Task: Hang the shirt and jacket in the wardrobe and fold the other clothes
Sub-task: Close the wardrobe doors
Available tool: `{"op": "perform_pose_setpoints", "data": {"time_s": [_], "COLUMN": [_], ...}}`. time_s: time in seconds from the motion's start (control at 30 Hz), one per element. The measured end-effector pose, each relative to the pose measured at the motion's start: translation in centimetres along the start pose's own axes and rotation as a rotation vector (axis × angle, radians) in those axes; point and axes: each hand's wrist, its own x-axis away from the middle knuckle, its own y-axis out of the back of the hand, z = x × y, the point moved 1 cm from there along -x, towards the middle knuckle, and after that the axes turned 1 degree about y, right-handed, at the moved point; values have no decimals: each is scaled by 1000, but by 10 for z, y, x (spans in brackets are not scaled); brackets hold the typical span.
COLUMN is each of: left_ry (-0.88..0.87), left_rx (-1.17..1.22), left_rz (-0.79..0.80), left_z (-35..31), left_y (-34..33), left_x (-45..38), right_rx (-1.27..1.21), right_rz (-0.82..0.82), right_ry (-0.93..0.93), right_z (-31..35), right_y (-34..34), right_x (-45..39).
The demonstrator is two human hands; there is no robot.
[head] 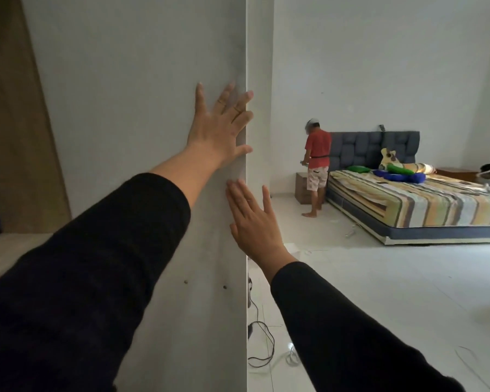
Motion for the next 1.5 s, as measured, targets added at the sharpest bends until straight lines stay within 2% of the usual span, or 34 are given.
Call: {"op": "perform_pose_setpoints", "data": {"time_s": [0.33, 0.67, 0.8, 1.0, 1.5], "left_ry": [-59, 44, 32, 4, 17], "left_rx": [201, 207, 205, 179, 267], "left_rz": [-16, 17, 4, -61, -9], "left_z": [2, 12, 18, 18, 25], "left_y": [-76, -158, -176, -186, -171], "left_x": [-52, -83, -89, -94, -84], "right_rx": [77, -40, -58, -9, -43], "right_rz": [96, 320, 313, 208, 231], "right_ry": [-36, -49, -86, -108, -100], "right_z": [-11, 9, 22, 21, 18], "right_y": [-64, -118, -137, -156, -138], "right_x": [-40, -84, -96, -93, -95]}}
